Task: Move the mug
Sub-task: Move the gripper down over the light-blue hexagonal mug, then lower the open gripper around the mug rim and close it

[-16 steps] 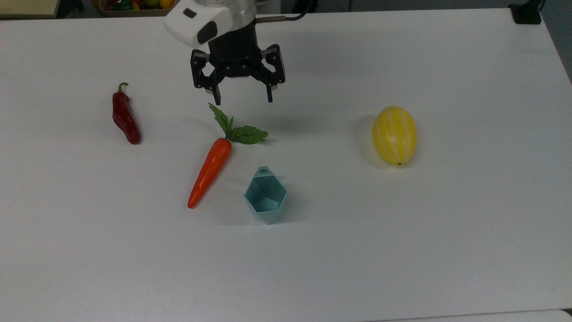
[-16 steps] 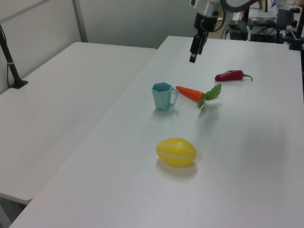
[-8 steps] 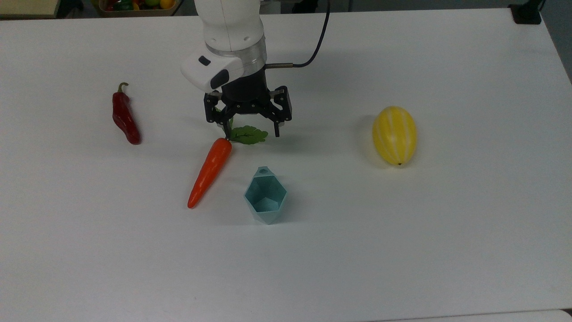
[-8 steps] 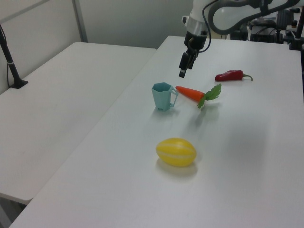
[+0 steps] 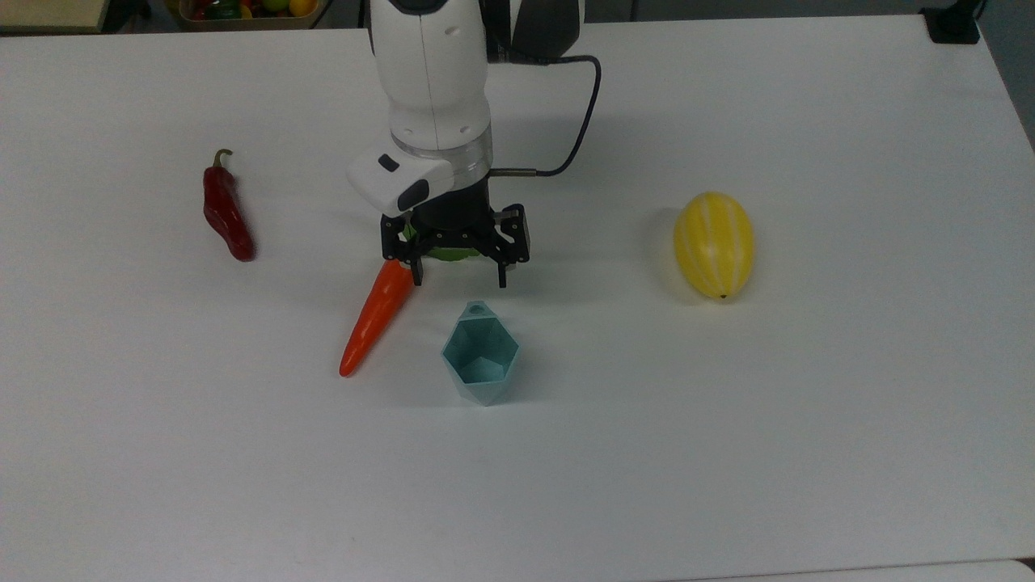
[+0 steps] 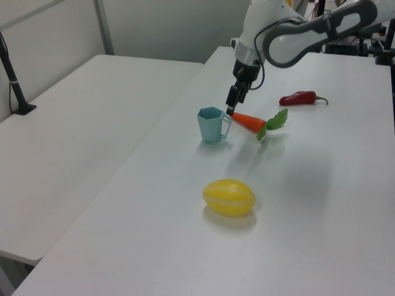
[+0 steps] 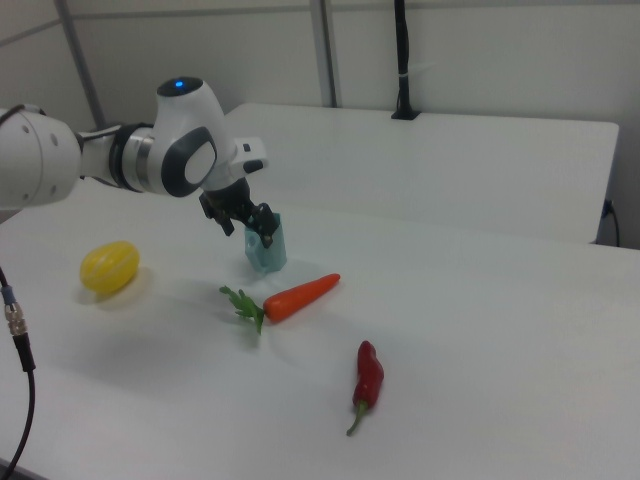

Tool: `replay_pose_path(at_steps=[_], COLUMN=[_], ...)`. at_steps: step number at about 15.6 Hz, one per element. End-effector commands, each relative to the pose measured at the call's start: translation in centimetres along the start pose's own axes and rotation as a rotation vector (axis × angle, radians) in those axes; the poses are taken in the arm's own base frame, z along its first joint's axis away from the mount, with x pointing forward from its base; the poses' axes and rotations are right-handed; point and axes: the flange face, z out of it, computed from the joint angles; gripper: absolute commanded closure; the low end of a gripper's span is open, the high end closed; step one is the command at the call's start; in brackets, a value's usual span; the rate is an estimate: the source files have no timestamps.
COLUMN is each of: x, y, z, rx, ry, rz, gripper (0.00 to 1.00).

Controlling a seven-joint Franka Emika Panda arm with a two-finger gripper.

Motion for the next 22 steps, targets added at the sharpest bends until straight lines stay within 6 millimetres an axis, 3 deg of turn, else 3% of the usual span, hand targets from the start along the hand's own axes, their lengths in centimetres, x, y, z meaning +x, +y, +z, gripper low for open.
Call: replay_pose_path(at_steps=[1, 3, 9, 12, 22], x=[0.0, -0.2, -0.1, 0.1, 0.2], y=[-0.8, -0.6, -1.7, -1.8, -1.8], z=[2.9, 4.6, 6.9, 7.0, 7.5], rx=[-0.034, -0.039, -0.03, -0.026, -0.025], ry=[0.007, -0.012, 0.018, 0.045, 0.065], rz=[0.011, 0.011, -0.004, -0.007, -0.01], gripper=[0.0, 0.0, 0.0, 0.01, 0.41])
